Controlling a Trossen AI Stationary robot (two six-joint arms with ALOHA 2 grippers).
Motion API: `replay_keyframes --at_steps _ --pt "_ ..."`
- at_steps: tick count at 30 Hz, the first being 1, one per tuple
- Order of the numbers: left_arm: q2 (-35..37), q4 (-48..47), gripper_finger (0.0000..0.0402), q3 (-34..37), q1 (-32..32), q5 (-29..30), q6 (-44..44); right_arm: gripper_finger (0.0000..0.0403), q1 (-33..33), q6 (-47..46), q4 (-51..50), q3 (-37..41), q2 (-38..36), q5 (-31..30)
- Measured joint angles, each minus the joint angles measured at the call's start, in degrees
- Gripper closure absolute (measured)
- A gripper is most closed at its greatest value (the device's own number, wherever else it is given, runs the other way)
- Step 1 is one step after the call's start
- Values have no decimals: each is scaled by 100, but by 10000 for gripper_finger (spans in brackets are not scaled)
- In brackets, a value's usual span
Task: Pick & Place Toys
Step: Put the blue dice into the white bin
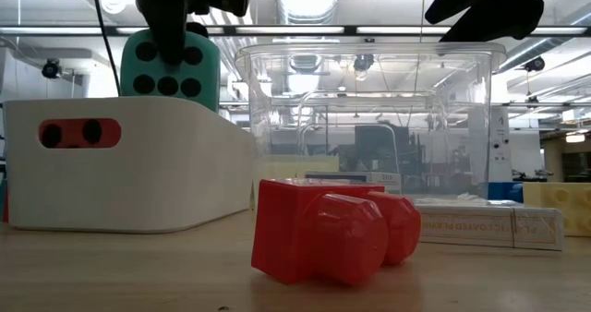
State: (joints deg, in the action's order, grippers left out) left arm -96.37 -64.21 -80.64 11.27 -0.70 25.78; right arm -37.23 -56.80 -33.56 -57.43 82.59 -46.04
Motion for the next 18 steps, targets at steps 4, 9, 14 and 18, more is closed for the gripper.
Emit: replay_keyframes --at_steps 4,9,14,18 --pt "78 19 2 -1 0 1 40 78 0 0 2 0 0 -2" --pt "150 25 2 -1 0 -19 131 78 0 0 2 0 0 -2" --pt "135 10 2 129 0 -112 164 78 1 0 1 0 0 -1" --pt "136 29 2 105 0 -149 293 78 1 0 2 0 0 -1"
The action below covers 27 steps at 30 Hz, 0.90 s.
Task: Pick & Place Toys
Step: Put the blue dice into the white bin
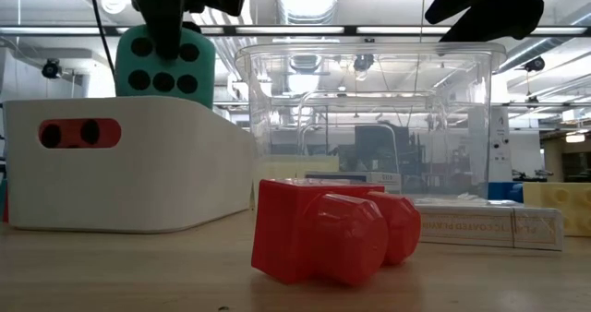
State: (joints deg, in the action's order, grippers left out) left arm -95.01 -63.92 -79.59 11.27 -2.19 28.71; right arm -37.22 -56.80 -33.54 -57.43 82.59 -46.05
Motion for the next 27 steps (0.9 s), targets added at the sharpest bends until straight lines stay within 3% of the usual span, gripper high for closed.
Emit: replay_keyframes --at_steps 9,27 --pt "6 -19 2 13 15 51 -296 78 -1 0 0 0 0 1" --pt "3 311 2 11 15 153 -54 78 -1 0 -2 0 0 1"
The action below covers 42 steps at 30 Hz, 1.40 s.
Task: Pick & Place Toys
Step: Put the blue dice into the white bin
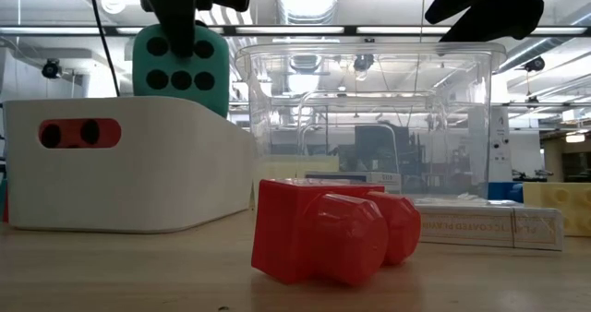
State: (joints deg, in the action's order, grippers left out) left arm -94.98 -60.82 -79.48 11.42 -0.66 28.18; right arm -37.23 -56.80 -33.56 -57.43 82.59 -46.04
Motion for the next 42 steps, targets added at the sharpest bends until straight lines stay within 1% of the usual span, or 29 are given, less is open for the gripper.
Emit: replay_keyframes --at_steps 8,21,30,34,42 --pt "0 29 2 0 -4 42 -23 78 1 0 0 0 0 -2" --pt "0 557 2 2 -7 60 -111 78 2 0 1 0 0 -2" --pt "0 444 2 2 -11 89 -110 78 0 0 2 0 0 -1" --pt "0 422 2 2 -11 89 -111 78 4 11 2 0 0 -191" --pt "0 432 2 4 -11 87 -110 78 33 -61 11 0 -2 -221"
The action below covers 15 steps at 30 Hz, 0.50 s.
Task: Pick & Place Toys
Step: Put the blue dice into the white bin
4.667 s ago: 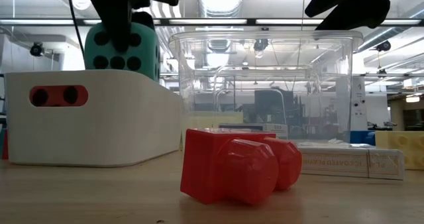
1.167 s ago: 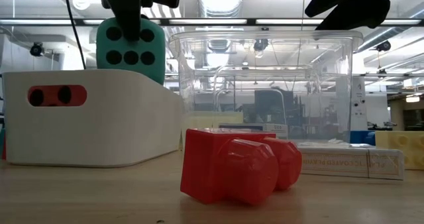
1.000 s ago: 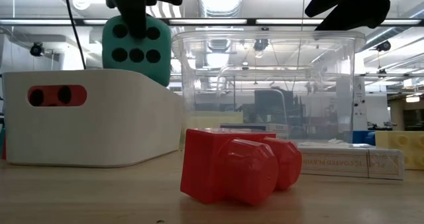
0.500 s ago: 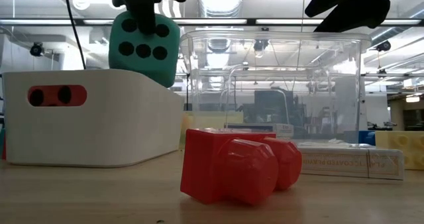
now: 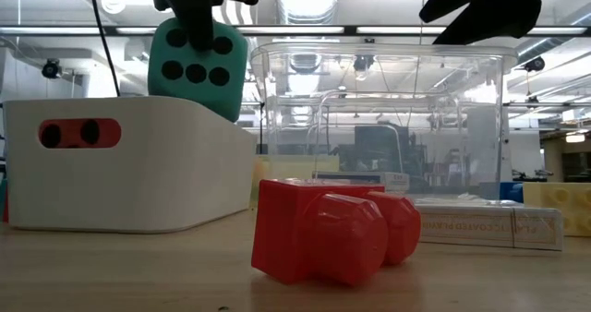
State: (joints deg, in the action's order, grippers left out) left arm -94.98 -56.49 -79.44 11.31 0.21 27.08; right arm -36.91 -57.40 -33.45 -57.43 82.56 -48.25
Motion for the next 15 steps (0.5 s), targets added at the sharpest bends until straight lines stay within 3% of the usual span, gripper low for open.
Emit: replay_keyframes --at_steps 4,15 --pt "0 9 2 0 0 0 0 78 132 65 45 0 0 -306" --pt "0 11 2 0 0 0 1 78 726 972 929 0 0 -286"
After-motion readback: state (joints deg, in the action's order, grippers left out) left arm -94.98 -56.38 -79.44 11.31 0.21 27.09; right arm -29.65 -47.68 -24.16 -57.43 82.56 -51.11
